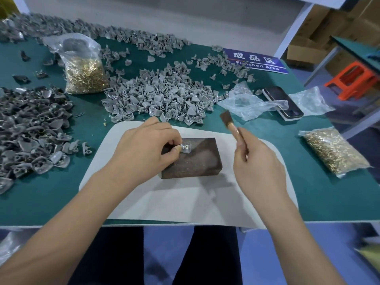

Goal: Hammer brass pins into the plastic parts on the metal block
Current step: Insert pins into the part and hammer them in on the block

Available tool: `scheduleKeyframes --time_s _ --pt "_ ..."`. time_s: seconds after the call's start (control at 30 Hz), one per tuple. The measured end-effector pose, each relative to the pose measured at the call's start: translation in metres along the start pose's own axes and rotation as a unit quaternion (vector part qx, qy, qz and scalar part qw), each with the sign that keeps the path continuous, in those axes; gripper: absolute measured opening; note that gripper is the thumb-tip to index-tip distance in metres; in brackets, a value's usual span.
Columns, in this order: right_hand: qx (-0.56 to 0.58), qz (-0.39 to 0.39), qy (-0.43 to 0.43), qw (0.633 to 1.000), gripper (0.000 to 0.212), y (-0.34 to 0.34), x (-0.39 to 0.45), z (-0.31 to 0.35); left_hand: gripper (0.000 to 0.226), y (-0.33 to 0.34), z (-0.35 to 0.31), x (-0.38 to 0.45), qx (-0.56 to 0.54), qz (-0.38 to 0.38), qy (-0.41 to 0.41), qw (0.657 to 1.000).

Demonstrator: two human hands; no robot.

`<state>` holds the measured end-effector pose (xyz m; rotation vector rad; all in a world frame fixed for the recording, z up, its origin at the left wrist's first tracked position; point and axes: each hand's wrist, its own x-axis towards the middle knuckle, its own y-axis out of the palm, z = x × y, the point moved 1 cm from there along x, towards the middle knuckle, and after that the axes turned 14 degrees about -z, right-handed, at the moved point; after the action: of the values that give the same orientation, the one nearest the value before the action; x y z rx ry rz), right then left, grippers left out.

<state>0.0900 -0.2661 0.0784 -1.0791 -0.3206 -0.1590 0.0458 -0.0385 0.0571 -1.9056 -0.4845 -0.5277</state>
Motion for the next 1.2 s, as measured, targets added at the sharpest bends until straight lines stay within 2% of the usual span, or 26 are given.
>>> scheduleKeyframes --time_s 0.13,0.23,0.37,0.47,0.53,0.67,0.83,1.03,1.2 --pt "-0.053 0.033 0.029 0.998 0.048 0.02 0.006 -0.023 0.002 0.001 -0.001 -0.003 -0.008 -0.003 -0.021 1.0" --pt "-0.077 0.055 0.023 0.995 0.058 0.025 0.001 -0.028 0.004 -0.003 0.001 -0.01 -0.03 -0.039 -0.072 0.996" --pt "-0.134 -0.02 -0.02 0.991 0.033 0.023 0.002 -0.018 0.009 -0.019 0.019 -0.039 -0.063 -0.124 -0.187 0.972" --pt "0.004 -0.102 -0.099 0.99 0.021 0.026 0.0 0.011 0.005 -0.033 0.038 -0.063 -0.032 -0.155 -0.219 0.963" --pt "0.098 -0.124 -0.186 0.97 0.017 0.036 -0.006 0.039 0.006 -0.04 0.052 -0.068 -0.009 -0.148 -0.219 0.965" --pt "0.168 -0.037 -0.269 0.948 0.007 0.071 -0.021 0.098 0.005 -0.054 0.084 -0.067 0.058 -0.137 -0.221 0.964" --pt "0.13 0.051 -0.325 0.935 0.008 0.106 -0.04 0.139 0.008 -0.061 0.115 -0.078 0.098 -0.146 -0.207 0.962" --pt "0.058 0.068 -0.316 0.944 0.006 0.117 -0.04 0.148 0.011 -0.06 0.13 -0.086 0.114 -0.162 -0.221 0.955" --pt "0.06 0.077 -0.305 0.947 0.008 0.12 -0.039 0.153 0.012 -0.057 0.125 -0.081 0.106 -0.208 -0.168 0.958"
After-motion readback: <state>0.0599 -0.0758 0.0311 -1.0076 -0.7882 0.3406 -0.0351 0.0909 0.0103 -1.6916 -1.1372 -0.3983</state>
